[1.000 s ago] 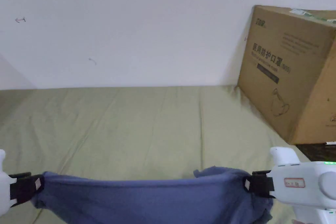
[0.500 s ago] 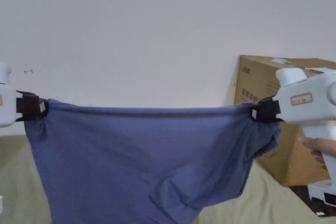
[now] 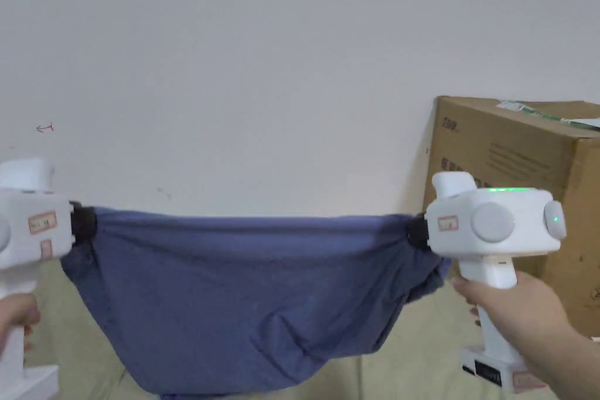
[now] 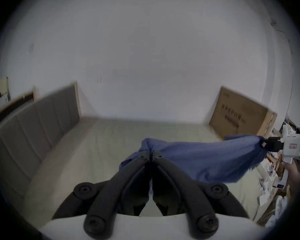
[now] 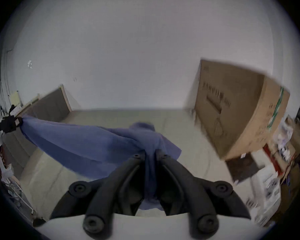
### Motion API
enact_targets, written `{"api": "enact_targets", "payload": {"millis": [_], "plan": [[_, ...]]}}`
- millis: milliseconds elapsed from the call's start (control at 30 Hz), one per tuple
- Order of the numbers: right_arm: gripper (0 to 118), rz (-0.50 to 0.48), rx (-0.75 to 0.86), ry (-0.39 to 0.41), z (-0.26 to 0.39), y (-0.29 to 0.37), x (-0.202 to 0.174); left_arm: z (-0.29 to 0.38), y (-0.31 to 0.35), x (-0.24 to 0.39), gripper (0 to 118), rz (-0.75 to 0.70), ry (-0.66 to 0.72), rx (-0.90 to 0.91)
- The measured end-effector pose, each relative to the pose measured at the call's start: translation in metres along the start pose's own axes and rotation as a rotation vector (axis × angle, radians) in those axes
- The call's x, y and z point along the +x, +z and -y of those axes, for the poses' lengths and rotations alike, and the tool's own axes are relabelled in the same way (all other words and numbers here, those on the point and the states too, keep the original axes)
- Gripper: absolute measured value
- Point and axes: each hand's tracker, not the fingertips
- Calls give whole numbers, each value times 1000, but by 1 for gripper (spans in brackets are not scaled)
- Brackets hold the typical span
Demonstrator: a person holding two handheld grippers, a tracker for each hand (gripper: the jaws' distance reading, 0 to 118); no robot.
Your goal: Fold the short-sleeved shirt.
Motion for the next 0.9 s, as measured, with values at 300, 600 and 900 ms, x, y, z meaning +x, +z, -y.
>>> {"api": "enact_targets", "payload": {"millis": [300,600,900], "plan": [[10,-21,-605,-14,246,-78,19,254,-45,-38,0,24,-9,-655],[10,-153,-672,135,289,11,29,292,27,-53,0,82,-48,-766],[84,-124,-642,15,300,68,28,278,79,-53,73,121,36,-745]]}}
